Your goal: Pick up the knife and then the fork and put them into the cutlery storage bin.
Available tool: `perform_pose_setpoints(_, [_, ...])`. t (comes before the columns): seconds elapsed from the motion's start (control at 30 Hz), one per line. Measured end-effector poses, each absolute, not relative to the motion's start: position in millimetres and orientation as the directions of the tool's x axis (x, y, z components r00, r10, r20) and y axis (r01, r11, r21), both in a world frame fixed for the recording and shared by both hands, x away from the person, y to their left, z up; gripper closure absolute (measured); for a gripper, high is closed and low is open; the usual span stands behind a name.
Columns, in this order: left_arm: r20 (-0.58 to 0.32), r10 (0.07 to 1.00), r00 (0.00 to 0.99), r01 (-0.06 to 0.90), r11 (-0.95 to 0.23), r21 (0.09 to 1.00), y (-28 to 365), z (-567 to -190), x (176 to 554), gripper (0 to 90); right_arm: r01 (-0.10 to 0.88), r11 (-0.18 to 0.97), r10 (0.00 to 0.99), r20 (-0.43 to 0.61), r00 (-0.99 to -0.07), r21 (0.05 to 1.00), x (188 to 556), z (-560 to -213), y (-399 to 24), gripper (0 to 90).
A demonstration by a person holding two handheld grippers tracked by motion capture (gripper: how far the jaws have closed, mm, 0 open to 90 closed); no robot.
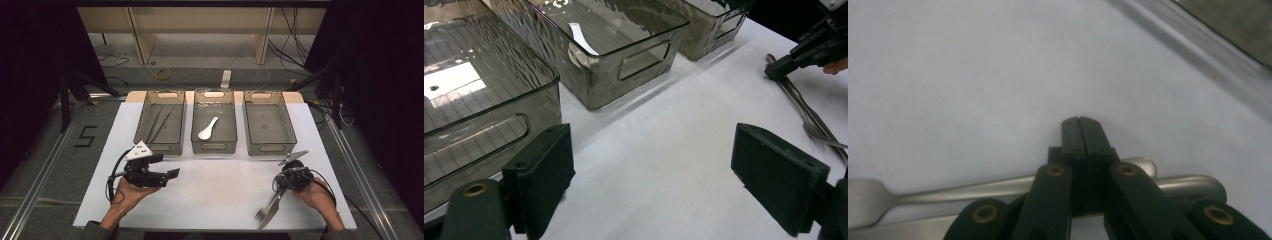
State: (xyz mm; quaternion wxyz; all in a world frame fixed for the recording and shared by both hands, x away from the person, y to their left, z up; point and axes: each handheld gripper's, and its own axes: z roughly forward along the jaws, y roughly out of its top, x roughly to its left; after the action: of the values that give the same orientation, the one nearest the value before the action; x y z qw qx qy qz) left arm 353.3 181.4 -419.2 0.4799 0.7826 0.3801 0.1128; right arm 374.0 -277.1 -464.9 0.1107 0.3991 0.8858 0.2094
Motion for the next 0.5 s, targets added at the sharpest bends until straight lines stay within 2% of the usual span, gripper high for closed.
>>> perform_pose_setpoints(0.5, [-0.186,0.699,0.69,0.479,-0.249,0.842,181.3,-417.8,352.2,16.7,0.715,0.533,0.799,0.01,-0.602,0.452,344.8,-462.8,-307.0,90.0])
